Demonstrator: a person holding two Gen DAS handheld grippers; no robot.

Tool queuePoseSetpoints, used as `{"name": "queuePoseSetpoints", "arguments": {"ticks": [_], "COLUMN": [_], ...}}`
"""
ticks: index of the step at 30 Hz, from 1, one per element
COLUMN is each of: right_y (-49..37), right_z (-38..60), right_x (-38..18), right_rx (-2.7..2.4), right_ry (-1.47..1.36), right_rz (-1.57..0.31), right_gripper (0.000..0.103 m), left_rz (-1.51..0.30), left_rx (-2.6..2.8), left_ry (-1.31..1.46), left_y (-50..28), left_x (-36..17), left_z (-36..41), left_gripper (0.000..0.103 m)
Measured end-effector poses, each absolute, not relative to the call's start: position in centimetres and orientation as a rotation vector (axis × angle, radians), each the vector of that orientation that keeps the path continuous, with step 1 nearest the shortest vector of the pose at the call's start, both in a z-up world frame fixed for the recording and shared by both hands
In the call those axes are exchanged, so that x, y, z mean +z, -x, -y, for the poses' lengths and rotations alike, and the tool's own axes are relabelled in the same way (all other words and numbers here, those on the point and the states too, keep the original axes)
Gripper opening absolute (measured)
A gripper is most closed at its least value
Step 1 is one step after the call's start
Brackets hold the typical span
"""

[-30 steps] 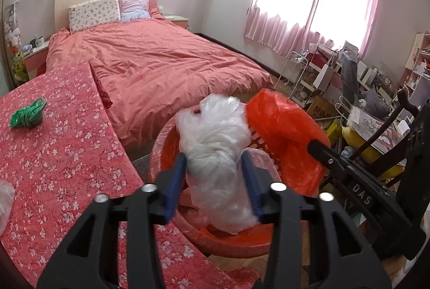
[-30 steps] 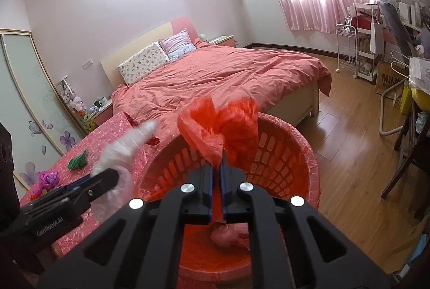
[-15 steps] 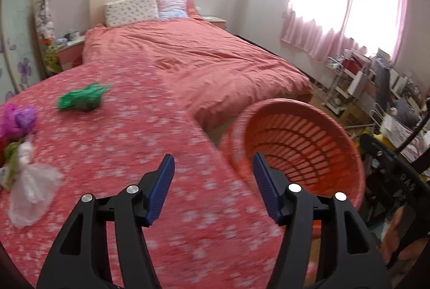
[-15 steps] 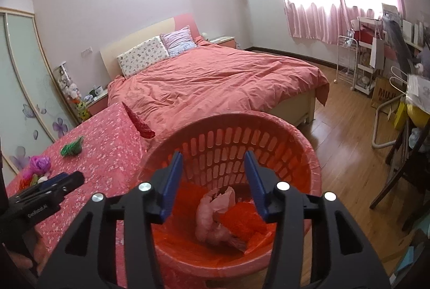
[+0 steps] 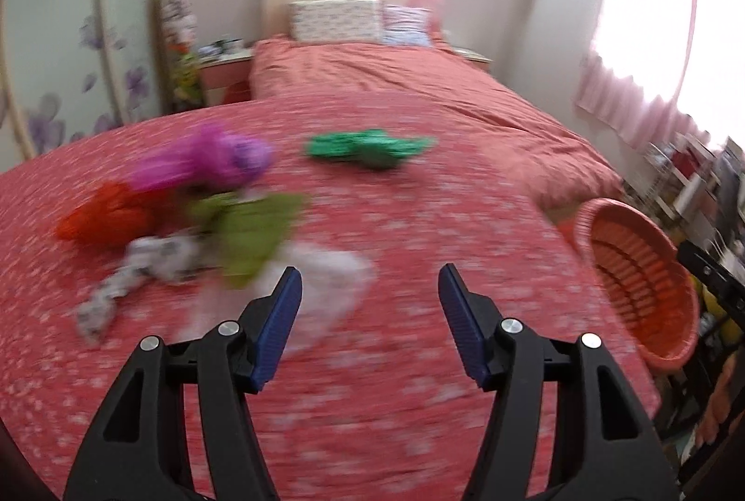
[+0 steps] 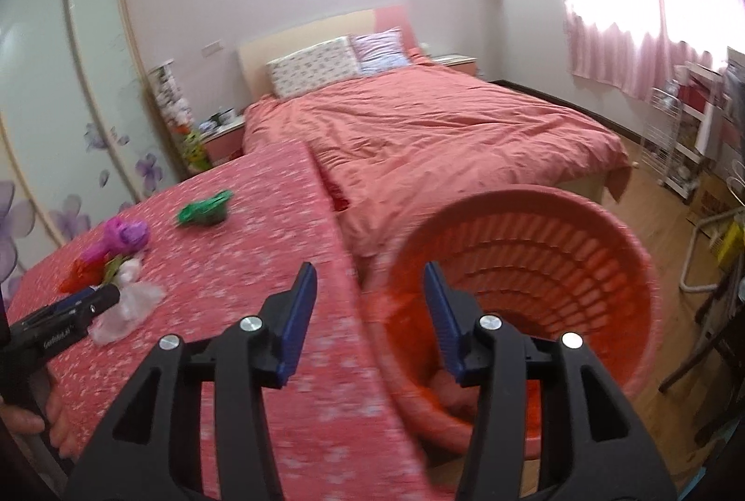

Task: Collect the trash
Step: 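Grasp the white paw-print bag with the left gripper while the right gripper grasps the pink bag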

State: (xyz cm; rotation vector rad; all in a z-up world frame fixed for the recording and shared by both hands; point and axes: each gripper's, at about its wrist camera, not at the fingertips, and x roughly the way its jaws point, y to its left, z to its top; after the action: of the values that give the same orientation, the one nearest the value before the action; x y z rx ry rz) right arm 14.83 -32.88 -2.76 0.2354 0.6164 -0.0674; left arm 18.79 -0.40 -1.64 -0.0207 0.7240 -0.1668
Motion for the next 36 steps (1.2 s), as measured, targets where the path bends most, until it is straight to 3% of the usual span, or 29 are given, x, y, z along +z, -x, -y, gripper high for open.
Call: {"name": "queuePoseSetpoints", "arguments": {"ticks": [8,15,20,23,36], "right_y": [-16.7,-17.6,-17.9,-18.2,-20.0], "right_z": [26.4,23.0,21.7,20.9,13.5], "right_x": [-3.1,-3.7,-4.0,-3.9,-2.0], "right_rx": [0.023,0.063,0.074,0.085,0.228], "right_ry": [-0.191,-0.151,-0.133,-0.129,-0.108], "right_rz": [-0.660,-0.696,-0.715,-0.721,-0.703], "right_gripper": [0.047,0.047,0.047,0.047,0.047], "left_rz": [-0.777,-0.842,-0.883,-0.877,-0.762], "left_rx": [0.060,0.070,0.051,0.026,0.011], "left_ry": [0.066,0.107,0.103,0.070,0.142], "left_y": [-21.4,-23.8,-25.2,-25.0,-19.5], "left_x": [-3.0,-4.9,-5.9,-6.0,-2.1], "left_z": [-10.5,-13.0,-13.0,-12.4,-17.2], "left_gripper": [0.061,0.059,0.044,0.018,0.016]}}
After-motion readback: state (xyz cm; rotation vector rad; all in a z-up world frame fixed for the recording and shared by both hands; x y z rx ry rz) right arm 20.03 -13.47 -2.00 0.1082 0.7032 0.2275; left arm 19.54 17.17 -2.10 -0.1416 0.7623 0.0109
